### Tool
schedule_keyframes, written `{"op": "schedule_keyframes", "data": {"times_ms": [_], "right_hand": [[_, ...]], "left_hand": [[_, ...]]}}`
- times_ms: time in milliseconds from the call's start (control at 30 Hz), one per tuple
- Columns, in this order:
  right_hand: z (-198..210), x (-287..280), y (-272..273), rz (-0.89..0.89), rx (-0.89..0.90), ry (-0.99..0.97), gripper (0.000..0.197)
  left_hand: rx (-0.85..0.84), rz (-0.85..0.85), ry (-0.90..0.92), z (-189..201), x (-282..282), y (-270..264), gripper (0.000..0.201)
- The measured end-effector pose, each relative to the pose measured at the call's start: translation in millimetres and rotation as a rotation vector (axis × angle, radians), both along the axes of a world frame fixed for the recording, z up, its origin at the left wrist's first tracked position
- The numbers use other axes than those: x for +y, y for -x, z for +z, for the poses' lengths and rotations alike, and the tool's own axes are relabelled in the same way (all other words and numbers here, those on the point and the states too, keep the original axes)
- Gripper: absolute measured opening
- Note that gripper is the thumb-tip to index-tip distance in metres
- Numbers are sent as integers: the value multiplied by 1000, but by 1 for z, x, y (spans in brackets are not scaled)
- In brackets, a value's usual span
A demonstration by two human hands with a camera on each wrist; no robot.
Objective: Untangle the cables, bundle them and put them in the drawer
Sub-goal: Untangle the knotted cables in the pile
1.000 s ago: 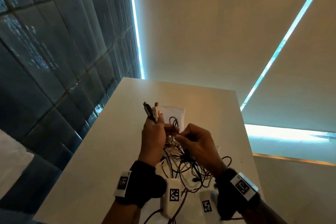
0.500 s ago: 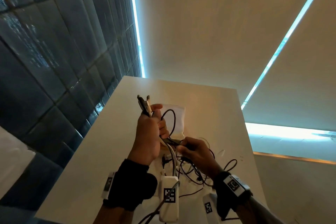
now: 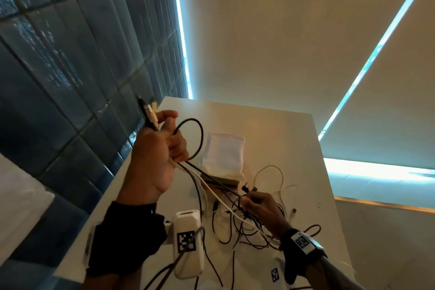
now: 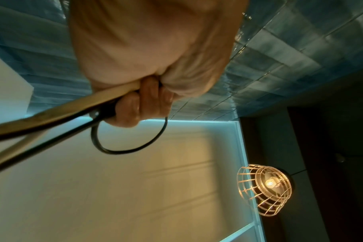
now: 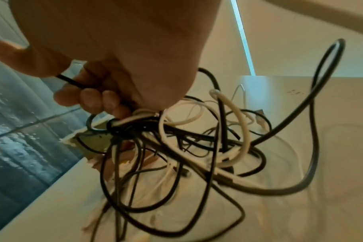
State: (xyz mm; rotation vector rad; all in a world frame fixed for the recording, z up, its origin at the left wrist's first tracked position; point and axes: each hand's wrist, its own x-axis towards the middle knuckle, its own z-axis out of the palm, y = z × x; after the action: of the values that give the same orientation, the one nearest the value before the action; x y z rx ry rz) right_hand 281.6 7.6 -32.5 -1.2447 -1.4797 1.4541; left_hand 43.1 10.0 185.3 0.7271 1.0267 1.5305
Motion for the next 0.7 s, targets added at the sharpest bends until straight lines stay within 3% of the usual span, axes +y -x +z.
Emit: {"op": "schedule_keyframes", "data": {"times_ms": [133,267,400,500,700], "right_hand": [[-13,-4,-12,-6,-73,-11,35],[-4,-1,-5,-20,-90,5,35],[31,10,-2,-155,-11,74,28],[60,17,9,-190,71,18,27],[99,18,31,-9,320,-8,25]], "left_hand": [[-52,38,-103,25,6,32,28],[-33,46,-41,17,13,34,25],[6,-14,89,-13,13,12,18],[89,-96,178,-39,12,-14,28],[199,-39,253,-66,14,-47,24]]}}
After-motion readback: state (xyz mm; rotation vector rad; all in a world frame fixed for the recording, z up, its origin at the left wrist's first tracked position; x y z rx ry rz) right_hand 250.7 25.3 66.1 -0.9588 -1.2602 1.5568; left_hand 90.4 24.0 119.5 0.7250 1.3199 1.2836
